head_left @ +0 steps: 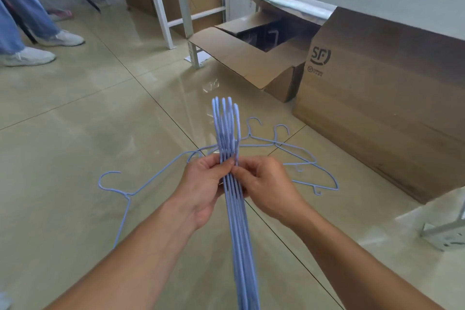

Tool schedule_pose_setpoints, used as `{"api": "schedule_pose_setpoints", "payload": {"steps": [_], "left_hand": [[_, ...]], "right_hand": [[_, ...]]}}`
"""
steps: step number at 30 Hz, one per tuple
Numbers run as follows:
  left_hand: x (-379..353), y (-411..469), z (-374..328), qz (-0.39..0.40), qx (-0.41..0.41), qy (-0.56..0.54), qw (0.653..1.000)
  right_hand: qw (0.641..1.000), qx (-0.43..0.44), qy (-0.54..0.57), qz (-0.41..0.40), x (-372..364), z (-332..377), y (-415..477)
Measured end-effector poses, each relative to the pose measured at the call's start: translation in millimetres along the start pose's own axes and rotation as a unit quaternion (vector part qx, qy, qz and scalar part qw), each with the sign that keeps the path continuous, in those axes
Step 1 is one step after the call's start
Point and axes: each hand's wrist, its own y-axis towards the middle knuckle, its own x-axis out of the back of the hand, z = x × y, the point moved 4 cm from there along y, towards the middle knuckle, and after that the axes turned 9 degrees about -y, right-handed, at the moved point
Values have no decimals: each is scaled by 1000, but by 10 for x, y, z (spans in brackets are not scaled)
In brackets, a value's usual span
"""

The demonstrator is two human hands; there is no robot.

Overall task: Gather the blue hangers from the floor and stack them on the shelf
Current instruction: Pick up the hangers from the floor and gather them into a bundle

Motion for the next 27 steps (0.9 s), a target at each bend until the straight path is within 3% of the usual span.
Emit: {"api": "schedule_pose_setpoints", "payload": {"steps": [5,11,16,18,20,22,27], "left_hand": [[71,-41,3,40,35,-39,998],[135,10,-15,67,77,-4,995],[279,170,16,21,54,34,998],[365,237,9,-1,58,32,998],[450,305,-14,-34,62,19,997],[518,358,-53,-54,58,21,997],[689,442,-153,-73,42,33,996]], "right_hand": [[982,-49,175,51,-107,21,-56],[978,-40,190,74,-158,35,-39],[964,-57,182,185,-16,-200,192],[970,-98,175,134,57,-477,409],[985,-142,101,19,65,-905,694],[985,-159,-49,-50,-14,-1278,966],[937,-97,-331,53,-443,-1763,1385]]}}
